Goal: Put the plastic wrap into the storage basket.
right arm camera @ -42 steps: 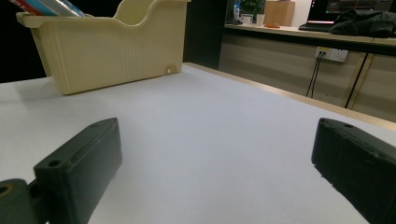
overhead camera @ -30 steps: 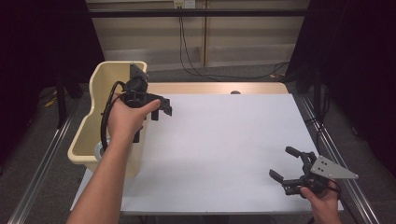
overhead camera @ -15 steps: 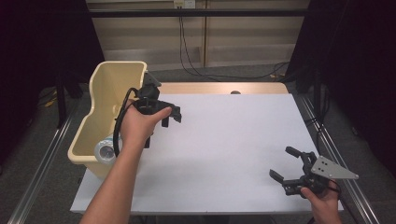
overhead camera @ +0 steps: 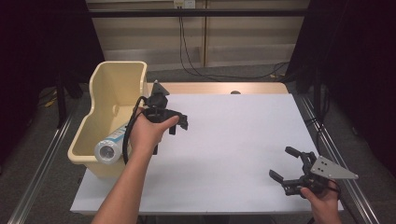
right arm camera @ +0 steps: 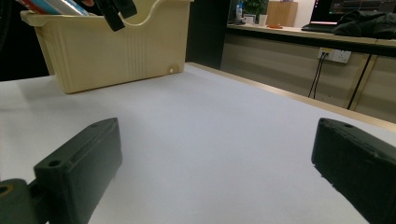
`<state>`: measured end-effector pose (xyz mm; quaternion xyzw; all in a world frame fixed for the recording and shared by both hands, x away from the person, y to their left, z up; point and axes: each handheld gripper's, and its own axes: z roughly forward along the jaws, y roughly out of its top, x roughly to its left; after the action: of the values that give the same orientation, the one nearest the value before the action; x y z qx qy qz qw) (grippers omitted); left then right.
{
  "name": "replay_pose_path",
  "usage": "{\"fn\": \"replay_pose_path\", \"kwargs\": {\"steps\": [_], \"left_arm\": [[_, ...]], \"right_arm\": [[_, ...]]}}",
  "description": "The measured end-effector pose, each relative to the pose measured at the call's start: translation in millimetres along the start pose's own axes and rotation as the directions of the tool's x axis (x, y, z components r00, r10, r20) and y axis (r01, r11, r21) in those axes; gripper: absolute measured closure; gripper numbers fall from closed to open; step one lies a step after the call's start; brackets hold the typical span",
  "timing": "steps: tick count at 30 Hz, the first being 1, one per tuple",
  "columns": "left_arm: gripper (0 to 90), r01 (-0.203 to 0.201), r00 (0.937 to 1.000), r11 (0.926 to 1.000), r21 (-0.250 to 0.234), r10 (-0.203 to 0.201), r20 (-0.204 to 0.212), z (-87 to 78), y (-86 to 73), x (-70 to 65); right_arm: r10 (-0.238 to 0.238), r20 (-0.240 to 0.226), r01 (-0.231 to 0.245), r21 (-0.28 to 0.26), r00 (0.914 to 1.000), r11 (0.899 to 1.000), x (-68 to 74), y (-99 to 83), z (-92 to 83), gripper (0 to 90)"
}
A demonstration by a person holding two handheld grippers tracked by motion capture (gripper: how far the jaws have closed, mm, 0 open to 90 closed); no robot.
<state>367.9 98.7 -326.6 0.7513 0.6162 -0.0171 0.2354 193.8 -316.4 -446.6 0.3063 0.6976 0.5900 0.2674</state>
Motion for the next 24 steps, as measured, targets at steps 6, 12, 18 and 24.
{"fn": "replay_pose_path", "kwargs": {"steps": [6, 12, 18, 24], "left_arm": [[12.5, -0.016, 0.9997, 0.9994, 0.030, 0.017, -0.019, 14.6, -7.0, 1.5], [12.8, -0.015, 0.9994, 0.9986, 0.051, 0.017, -0.032, 28.3, -13.6, 5.7], [12.8, -0.019, 0.9984, 0.9980, 0.061, 0.022, -0.052, 41.9, -20.6, 10.5], [13.2, -0.017, 0.9978, 0.9980, 0.061, 0.020, -0.063, 53.6, -28.8, 16.3]], "right_arm": [[-0.002, -0.004, 0.002, -0.002, 1.0000, 1.000, 0.1, 0.0, 0.1, 1.2], [-0.002, -0.004, 0.002, -0.002, 1.0000, 1.000, 0.2, 0.0, 0.2, 1.2], [-0.004, -0.008, 0.004, -0.001, 1.0000, 1.000, 0.4, -0.1, 0.4, 1.2], [-0.006, -0.012, 0.006, 0.001, 0.9999, 1.000, 0.7, -0.2, 0.9, 1.3]]}}
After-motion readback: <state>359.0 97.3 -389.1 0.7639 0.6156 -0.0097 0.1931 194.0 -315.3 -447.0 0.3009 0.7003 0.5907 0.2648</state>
